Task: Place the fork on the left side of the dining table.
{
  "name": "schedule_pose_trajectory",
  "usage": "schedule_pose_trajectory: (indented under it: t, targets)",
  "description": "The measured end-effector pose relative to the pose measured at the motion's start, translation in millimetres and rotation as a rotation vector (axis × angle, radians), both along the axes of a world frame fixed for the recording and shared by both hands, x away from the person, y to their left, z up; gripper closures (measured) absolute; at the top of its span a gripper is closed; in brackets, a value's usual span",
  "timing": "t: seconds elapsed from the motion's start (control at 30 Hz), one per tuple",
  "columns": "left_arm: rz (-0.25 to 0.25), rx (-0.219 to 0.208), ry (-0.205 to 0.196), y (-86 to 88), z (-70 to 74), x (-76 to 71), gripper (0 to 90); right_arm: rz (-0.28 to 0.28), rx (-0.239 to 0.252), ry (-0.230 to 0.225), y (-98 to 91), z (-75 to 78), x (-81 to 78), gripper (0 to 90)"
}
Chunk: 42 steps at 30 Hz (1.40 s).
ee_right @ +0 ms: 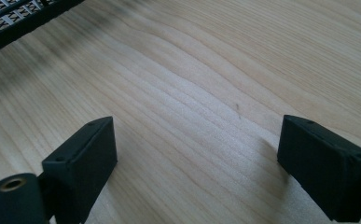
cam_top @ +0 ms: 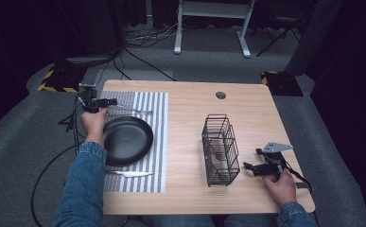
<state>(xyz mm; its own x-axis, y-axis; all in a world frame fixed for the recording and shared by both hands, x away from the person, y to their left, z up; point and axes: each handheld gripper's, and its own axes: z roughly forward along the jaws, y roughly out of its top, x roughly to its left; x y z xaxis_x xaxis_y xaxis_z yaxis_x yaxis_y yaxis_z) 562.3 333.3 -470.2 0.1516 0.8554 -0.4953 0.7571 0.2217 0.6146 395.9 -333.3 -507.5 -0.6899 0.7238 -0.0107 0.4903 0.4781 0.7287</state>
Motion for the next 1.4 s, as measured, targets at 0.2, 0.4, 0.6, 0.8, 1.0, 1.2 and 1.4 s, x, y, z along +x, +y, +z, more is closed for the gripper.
schedule_pose_trajectory:
  t: [0.2,0.4,0.6,0.8,1.0,1.2,1.4]
  targets:
    - [0.000,-0.003,0.020,2.0,-2.9,1.9,56.7,0.000,0.001,0.000,0.0,0.0,0.0,11.9]
    - [0.004,-0.005,0.036,3.9,-7.3,1.5,56.3,0.000,0.001,0.000,0.0,0.0,0.0,11.9]
    - [0.011,0.001,0.045,4.5,-11.6,2.4,55.5,0.000,0.001,0.000,0.0,-0.1,0.0,11.9]
    - [0.029,0.013,0.066,6.4,-12.6,1.2,55.1,0.000,0.001,0.000,0.0,0.0,0.0,11.9]
    - [0.045,0.020,0.055,11.0,-13.2,-1.1,54.4,0.000,0.000,0.000,0.0,0.0,0.0,11.8]
    - [0.050,0.012,0.022,11.7,-8.0,-3.3,53.9,0.000,0.000,0.000,0.0,0.0,0.0,11.8]
    - [0.030,0.026,-0.013,7.6,3.8,-9.2,53.9,0.000,0.000,0.000,0.0,0.0,0.0,11.8]
